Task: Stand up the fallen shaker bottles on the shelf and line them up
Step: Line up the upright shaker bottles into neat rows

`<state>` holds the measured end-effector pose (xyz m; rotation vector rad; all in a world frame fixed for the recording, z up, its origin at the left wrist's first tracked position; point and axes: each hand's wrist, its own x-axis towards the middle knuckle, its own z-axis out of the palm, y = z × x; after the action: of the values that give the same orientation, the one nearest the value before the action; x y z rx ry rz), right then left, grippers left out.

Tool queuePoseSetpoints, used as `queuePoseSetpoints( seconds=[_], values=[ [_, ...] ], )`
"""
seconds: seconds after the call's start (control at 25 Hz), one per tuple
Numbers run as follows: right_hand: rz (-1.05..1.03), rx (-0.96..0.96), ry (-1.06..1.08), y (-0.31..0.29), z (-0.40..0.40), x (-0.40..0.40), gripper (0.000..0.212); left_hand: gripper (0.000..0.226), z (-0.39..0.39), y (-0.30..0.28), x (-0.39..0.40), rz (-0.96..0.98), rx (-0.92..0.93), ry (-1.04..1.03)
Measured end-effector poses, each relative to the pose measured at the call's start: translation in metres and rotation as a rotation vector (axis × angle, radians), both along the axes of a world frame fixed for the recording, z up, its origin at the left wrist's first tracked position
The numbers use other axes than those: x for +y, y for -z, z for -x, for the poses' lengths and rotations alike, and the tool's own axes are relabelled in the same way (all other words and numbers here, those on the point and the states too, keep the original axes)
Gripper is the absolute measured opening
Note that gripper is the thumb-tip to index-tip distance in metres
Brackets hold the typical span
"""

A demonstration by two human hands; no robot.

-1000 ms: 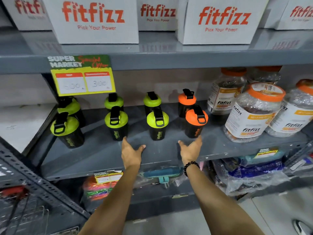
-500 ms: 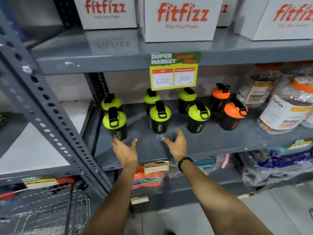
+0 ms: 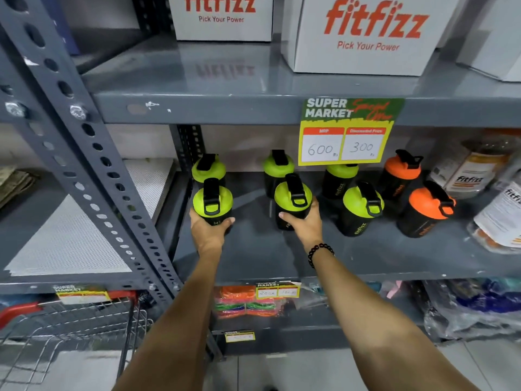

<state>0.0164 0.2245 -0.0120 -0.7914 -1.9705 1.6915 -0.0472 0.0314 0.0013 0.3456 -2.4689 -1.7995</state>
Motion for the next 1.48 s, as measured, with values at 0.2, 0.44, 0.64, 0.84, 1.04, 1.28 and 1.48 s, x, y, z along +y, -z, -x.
queuePoseSetpoints(
  seconds=[0.2, 0.44, 0.64, 0.84, 1.04, 1.28, 1.48],
  values=[
    [-0.047, -0.022, 0.014, -0.007, -0.003, -0.007, 0.071, 0.074, -0.006, -0.006, 0.0, 0.002, 0.008, -0.037],
    [-0.077, -0.024, 0.055, -0.005, -0.006, -0.027, 0.068, 0.083, -0.006, -0.004, -0.011, 0.014, 0.008, -0.045],
    [-0.093, -0.036, 0.054, -0.003, -0.007, -0.032, 0.07, 0.084, -0.007, -0.004, -0.013, 0.008, -0.001, -0.031],
    [-0.098, -0.059, 0.052, -0.004, -0.009, -0.031, 0.069, 0.085, -0.009, -0.007, -0.015, 0.021, -0.003, -0.021],
    [-0.105, -0.048, 0.07, -0.004, -0.009, -0.033, 0.065, 0.082, -0.013, -0.01, -0.014, 0.028, -0.002, -0.022],
    [-0.1, -0.052, 0.062, -0.006, -0.011, -0.034, 0.068, 0.077, -0.016, -0.013, -0.013, 0.016, 0.018, -0.009],
    [-0.079, -0.063, 0.051, -0.007, -0.01, -0.033, 0.072, 0.078, -0.013, -0.01, -0.013, 0.02, 0.009, 0.008]
  ],
)
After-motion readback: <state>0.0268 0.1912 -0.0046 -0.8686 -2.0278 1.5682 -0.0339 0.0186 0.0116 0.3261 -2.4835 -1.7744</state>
